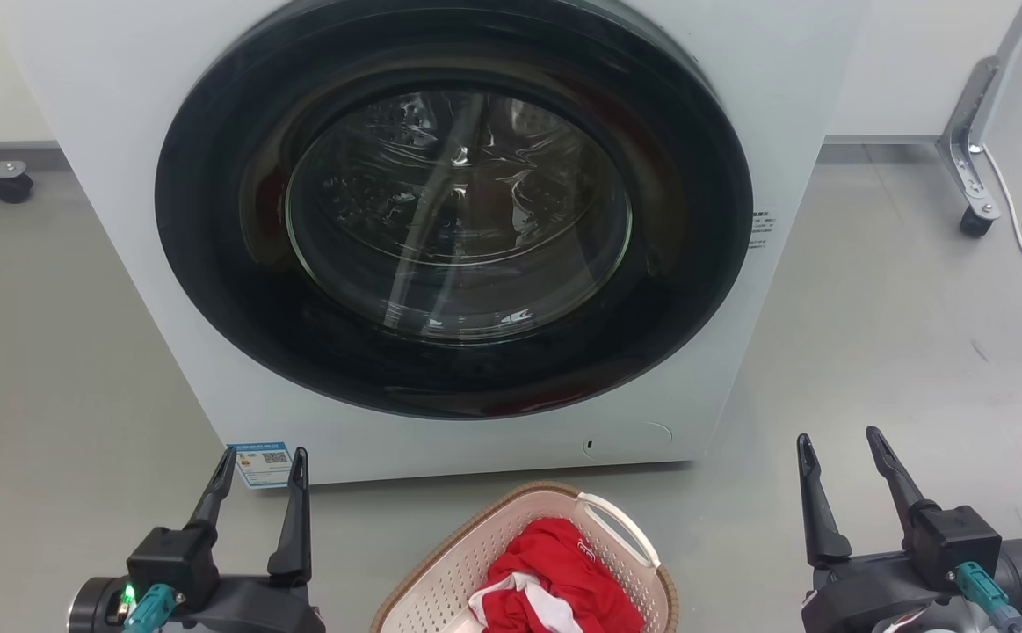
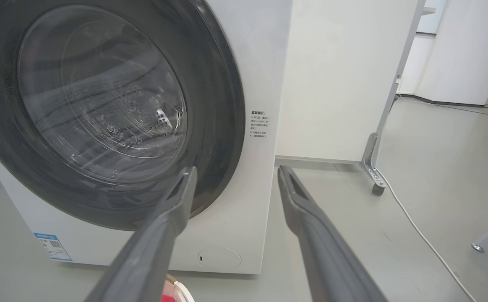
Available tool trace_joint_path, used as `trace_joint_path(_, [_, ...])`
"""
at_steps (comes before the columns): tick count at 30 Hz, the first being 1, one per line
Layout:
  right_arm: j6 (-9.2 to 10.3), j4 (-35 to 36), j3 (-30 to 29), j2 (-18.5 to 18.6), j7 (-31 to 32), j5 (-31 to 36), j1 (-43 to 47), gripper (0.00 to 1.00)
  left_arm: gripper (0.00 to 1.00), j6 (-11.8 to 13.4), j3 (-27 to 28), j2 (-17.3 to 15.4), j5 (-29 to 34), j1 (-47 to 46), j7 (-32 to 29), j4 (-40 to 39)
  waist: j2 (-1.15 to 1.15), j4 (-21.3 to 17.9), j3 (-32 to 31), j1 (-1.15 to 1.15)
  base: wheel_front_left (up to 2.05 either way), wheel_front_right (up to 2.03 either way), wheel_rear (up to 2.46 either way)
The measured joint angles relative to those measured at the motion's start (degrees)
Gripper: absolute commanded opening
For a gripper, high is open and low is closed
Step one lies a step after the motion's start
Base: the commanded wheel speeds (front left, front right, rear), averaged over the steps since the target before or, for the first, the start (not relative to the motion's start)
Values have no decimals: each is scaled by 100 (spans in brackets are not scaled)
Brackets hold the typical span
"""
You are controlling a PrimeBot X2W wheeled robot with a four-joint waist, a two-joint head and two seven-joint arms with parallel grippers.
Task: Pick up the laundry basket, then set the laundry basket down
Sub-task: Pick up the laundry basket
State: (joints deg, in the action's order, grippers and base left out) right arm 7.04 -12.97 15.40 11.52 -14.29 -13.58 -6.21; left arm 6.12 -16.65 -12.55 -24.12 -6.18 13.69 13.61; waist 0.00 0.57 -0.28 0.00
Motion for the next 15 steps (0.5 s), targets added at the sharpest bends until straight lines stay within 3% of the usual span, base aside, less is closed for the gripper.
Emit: trace_joint_path(15, [0,177,-9,-69,0,0,8,100,100,19,-18,5,8,62,-100,-199,0,-3,296,0,0,0,0])
